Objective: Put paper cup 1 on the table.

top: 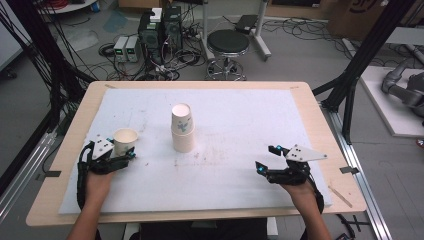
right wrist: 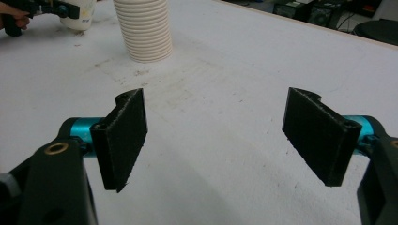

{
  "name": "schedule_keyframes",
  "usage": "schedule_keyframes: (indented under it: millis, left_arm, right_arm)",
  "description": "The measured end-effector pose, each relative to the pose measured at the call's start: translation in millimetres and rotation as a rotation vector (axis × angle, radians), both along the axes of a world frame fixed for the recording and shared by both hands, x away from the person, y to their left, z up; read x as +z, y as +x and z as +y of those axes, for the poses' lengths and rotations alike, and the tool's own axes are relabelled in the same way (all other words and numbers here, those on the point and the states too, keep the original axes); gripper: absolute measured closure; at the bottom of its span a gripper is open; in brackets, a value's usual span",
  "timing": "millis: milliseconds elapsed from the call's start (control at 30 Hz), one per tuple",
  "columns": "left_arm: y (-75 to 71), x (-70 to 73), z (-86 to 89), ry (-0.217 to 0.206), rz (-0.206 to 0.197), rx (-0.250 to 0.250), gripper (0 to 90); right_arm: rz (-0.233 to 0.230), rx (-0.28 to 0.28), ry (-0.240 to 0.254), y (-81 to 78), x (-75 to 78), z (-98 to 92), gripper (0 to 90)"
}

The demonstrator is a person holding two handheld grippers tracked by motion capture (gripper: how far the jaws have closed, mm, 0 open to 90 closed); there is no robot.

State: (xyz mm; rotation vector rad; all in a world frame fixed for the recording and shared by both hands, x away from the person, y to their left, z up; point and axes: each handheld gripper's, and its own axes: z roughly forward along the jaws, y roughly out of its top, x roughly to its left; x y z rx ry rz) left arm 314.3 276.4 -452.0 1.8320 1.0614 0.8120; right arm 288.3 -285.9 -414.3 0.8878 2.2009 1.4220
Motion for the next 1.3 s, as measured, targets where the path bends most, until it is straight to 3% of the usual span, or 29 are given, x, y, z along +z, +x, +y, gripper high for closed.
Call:
schedule_keyframes:
  millis: [133, 300, 433, 667, 900, 967, 1100, 1300]
  left_arm:
    - [-4.5, 0.2, 0.9, -0.004, 0.017, 0.011, 31.1]
    - [-9.2, 0.3, 7.3, -0.048, 0.068, 0.031, 31.0]
    - [-10.7, 0.2, 8.8, -0.058, 0.091, 0.041, 30.2]
    - [-11.2, 0.1, 7.9, -0.048, 0.091, 0.053, 24.3]
    - [-18.9, 1.7, 17.1, -0.139, 0.066, 0.068, 14.5]
    - [-22.1, 6.0, 18.5, -0.151, 0.053, 0.087, 12.5]
    - [-30.7, 18.5, 22.1, -0.166, -0.013, 0.101, 12.4]
    - [-41.2, 34.0, 27.9, -0.209, -0.142, 0.052, 12.4]
  right_arm:
    - [0.001, 0.003, -0.002, 0.2, 0.3, 0.2, 22.6]
    - [0.001, 0.009, -0.004, 0.8, 0.4, 1.5, 22.4]
    - [0.001, 0.017, -0.012, 1.3, 0.6, 2.3, 22.4]
    - [0.002, 0.022, -0.016, 1.4, 1.4, 2.9, 22.4]
    - [0.004, 0.022, -0.016, 1.6, 1.7, 1.7, 22.4]
    - [0.005, 0.022, -0.015, 1.5, 1.6, 1.4, 22.4]
    - [0.003, 0.027, -0.016, 2.3, 1.4, 1.6, 22.3]
    - [0.006, 0.032, -0.018, 2.2, 1.2, 2.3, 22.3]
